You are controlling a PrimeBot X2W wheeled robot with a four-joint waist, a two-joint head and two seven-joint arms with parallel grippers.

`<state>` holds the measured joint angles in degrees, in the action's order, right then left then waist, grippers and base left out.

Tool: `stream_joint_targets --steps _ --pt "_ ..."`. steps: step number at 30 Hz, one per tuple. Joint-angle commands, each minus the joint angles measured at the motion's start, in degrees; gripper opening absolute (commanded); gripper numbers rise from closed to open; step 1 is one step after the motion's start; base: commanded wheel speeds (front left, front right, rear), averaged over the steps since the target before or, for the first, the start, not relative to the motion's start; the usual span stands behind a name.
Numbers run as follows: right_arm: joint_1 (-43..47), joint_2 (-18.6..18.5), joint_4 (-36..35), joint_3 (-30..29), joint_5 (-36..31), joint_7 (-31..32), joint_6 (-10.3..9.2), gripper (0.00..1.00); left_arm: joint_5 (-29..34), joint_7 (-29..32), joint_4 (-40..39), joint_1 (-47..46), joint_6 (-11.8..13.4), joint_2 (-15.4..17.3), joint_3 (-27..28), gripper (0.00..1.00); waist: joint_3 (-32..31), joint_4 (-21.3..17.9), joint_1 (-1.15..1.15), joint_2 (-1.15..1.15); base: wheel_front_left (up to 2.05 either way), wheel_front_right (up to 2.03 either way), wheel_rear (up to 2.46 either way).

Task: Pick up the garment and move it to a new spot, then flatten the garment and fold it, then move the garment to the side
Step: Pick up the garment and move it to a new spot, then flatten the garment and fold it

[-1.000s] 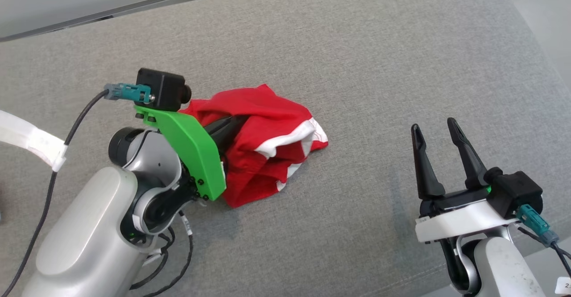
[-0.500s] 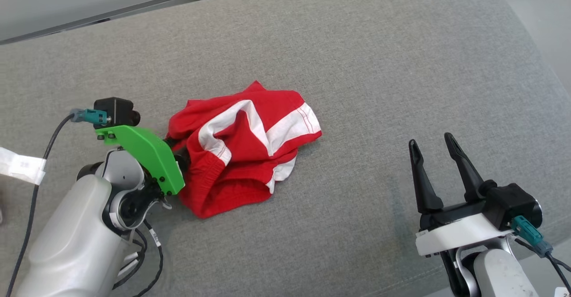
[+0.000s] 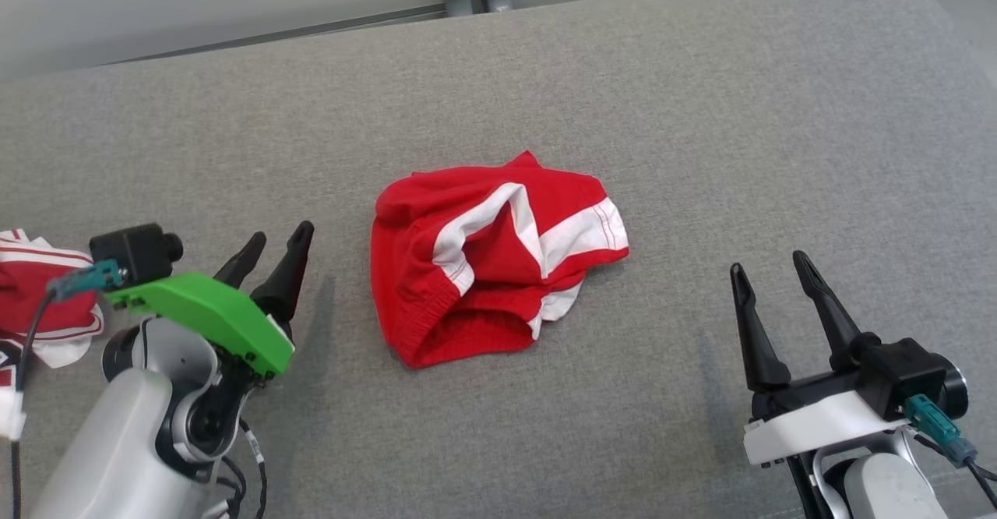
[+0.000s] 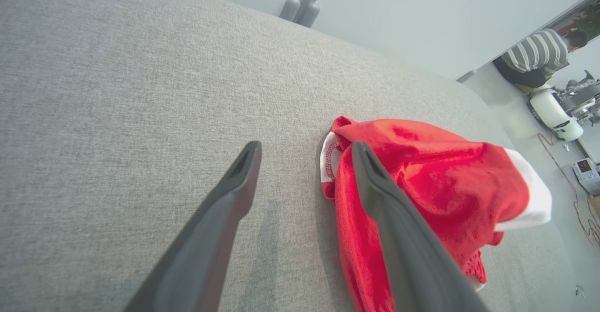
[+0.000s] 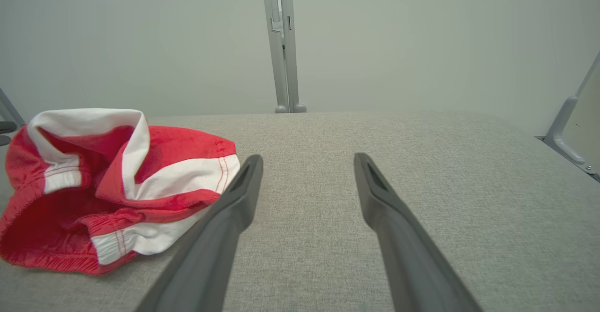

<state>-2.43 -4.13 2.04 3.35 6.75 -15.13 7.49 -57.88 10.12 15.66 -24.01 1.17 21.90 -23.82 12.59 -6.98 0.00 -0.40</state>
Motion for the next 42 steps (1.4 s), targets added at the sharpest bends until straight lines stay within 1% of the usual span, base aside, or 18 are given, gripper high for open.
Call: stream_joint_targets --steps 1,5,8,12,16,19,23,26,31,37,42 --pt "1.0 -0.4 -0.2 -0.2 -0.3 0.0 0.00 1.00 0.0 -1.8 -1.6 2.4 0.6 0.1 0.9 1.00 -1.7 1.9 0.00 0.40 0.00 0.00 0.00" --pt "2.2 -0.8 -0.1 -0.6 -0.3 0.0 0.00 1.00 1.6 -7.3 -6.4 8.4 2.6 0.4 2.3 1.00 -3.1 3.1 0.00 0.40 0.00 0.00 0.00" --pt "2.9 -1.2 0.0 -0.9 -0.5 0.0 0.00 1.00 3.7 -10.5 -9.7 12.1 4.4 0.2 2.0 1.00 -3.8 3.8 0.00 0.40 0.00 0.00 0.00" --pt "3.5 -1.3 0.3 -1.2 -0.6 0.0 0.00 1.00 6.7 -13.7 -13.2 15.4 5.9 -1.2 -0.2 1.00 -4.6 4.4 0.00 0.40 0.00 0.00 0.00" --pt "3.4 -1.3 0.8 -1.3 -0.4 0.0 0.00 1.00 9.9 -13.5 -15.1 15.9 5.4 -3.4 -5.4 1.00 -5.0 4.8 0.00 0.40 0.00 0.00 0.00" --pt "3.0 -1.3 1.1 -0.8 -0.2 0.0 0.00 1.00 11.0 -11.4 -15.6 16.0 4.6 -4.8 -9.6 1.00 -5.1 4.5 0.00 0.40 0.00 0.00 0.00" --pt "2.1 -1.1 1.0 0.0 0.0 0.0 0.00 1.00 13.6 -9.8 -14.3 15.0 4.7 -5.0 -12.9 1.00 -4.0 3.3 0.00 0.40 0.00 0.00 0.00" --pt "1.8 -0.9 0.9 0.2 0.1 0.0 0.00 1.00 13.9 -10.1 -12.9 13.9 4.9 -5.4 -12.9 1.00 -3.2 2.5 0.00 0.40 0.00 0.00 0.00" --pt "1.2 -0.2 0.9 0.1 0.5 0.0 0.00 1.00 16.3 -11.2 -8.9 11.1 5.5 -5.5 -12.9 1.00 -1.6 0.3 0.00 0.40 0.00 0.00 0.00" --pt "1.0 0.3 0.8 -1.0 0.9 0.0 0.00 1.00 17.9 -10.9 -6.2 9.7 5.5 -4.6 -14.1 1.00 -0.2 -2.0 0.00 0.40 0.00 0.00 0.00" --pt "0.5 0.6 0.4 -1.3 1.1 0.0 0.00 1.00 19.3 -11.1 -4.3 8.8 7.2 -2.9 -13.3 1.00 1.0 -2.9 0.00 0.40 0.00 0.00 0.00"
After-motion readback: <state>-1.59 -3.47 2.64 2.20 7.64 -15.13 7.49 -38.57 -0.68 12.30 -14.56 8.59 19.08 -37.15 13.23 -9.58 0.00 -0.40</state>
